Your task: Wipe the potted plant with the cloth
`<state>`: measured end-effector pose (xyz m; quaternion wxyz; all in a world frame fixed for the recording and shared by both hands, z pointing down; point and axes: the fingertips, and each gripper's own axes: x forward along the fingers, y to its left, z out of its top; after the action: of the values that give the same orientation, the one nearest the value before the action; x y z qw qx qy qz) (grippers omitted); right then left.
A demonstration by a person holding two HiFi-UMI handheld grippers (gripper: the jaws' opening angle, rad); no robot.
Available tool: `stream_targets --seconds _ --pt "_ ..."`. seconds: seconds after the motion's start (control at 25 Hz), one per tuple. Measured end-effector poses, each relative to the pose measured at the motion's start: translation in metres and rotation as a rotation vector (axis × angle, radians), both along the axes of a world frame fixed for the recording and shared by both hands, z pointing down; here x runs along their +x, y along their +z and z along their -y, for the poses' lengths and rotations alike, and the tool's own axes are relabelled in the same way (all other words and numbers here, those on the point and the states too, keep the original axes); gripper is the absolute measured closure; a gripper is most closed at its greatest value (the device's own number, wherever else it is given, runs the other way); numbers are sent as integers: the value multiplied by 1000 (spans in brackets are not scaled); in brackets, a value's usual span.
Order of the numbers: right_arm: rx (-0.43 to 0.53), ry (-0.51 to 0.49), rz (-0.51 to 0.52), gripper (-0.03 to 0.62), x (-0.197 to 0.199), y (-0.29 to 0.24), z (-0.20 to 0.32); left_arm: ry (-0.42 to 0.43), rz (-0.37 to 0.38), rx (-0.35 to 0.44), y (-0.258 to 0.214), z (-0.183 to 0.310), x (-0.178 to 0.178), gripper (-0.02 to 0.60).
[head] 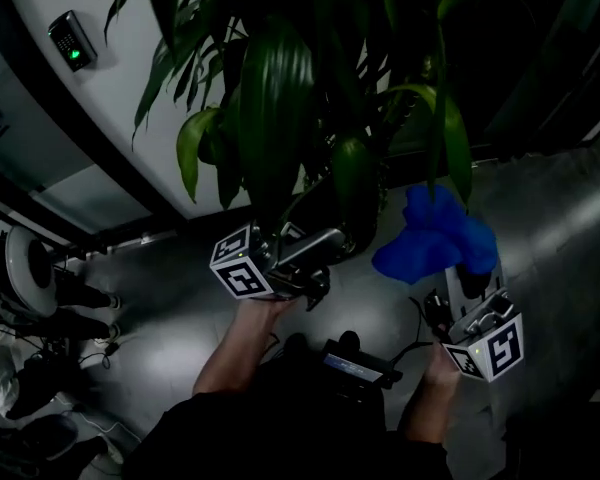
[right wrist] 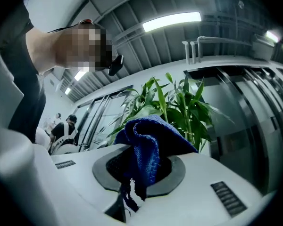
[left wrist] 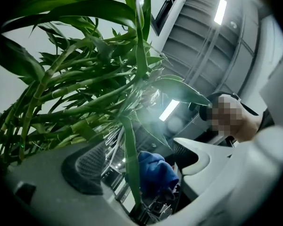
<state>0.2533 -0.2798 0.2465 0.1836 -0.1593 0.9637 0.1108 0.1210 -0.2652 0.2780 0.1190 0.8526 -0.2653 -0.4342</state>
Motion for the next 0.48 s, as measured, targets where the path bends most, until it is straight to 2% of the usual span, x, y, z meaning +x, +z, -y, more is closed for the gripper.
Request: stream_targets --seconds 0.24,0.48 --pt "59 -191 3 522 -21 -18 5 -138 -8 27 -15 -4 -7 132" --pt "60 -390 3 522 -50 -25 18 -302 -6 -10 -15 -6 -9 132"
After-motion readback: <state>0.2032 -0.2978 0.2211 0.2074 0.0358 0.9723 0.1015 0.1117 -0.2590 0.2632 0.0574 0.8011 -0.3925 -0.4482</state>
